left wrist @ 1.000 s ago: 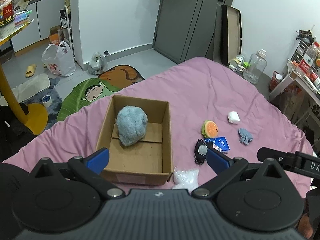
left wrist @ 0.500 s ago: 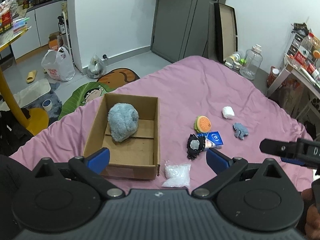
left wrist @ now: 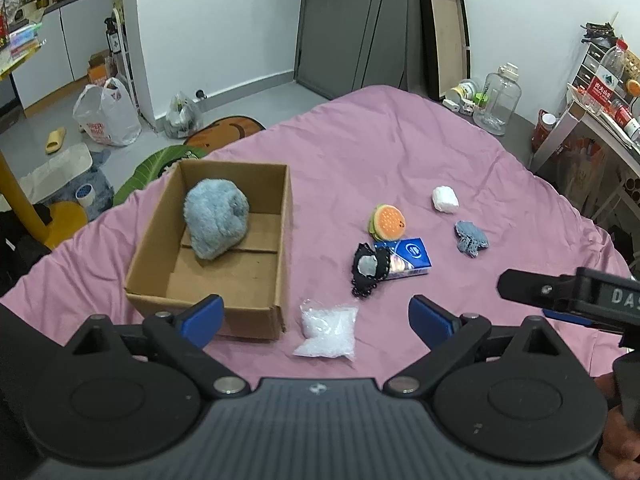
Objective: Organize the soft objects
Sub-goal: 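Withdraw the left gripper and move it toward the plastic bag of filling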
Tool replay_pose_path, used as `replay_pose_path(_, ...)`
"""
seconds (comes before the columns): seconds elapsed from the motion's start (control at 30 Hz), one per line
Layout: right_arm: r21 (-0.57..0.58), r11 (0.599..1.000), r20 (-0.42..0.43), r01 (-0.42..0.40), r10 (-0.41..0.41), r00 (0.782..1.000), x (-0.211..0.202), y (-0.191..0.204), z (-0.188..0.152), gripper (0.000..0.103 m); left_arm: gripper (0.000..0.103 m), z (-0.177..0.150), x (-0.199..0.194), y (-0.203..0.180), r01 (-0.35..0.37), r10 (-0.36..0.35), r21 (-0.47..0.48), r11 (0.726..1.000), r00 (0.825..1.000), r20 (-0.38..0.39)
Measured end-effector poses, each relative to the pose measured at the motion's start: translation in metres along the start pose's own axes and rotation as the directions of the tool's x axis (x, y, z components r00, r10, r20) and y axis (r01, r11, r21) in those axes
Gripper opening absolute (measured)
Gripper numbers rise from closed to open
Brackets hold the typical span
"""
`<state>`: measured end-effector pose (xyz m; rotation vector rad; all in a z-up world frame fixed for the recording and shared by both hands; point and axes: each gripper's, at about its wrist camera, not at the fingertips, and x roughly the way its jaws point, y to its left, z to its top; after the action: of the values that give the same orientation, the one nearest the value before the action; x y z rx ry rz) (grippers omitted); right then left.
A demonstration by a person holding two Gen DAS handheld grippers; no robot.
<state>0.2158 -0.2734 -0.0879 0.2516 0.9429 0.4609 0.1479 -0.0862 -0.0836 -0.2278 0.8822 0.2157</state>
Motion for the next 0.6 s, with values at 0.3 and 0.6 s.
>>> replay_pose_path(0.3, 0.037, 0.999, -0.052, -0.026, 0.028, 0.998, 0.024, -0.019, 0.009, 0.088, 0.087, -0.004, 0.024, -0.021, -0.021, 0.019, -0.042, 0.999, 0.999, -0.041)
replay_pose_path(0.6, 0.082, 0.996, -0.076, -0.048, 0.054, 0.996, 0.048, -0.032, 0.018, 0.083, 0.077, -0.006, 0.051, -0.034, -0.054, 0.048, -0.068, 0.996, 0.995, -0.085)
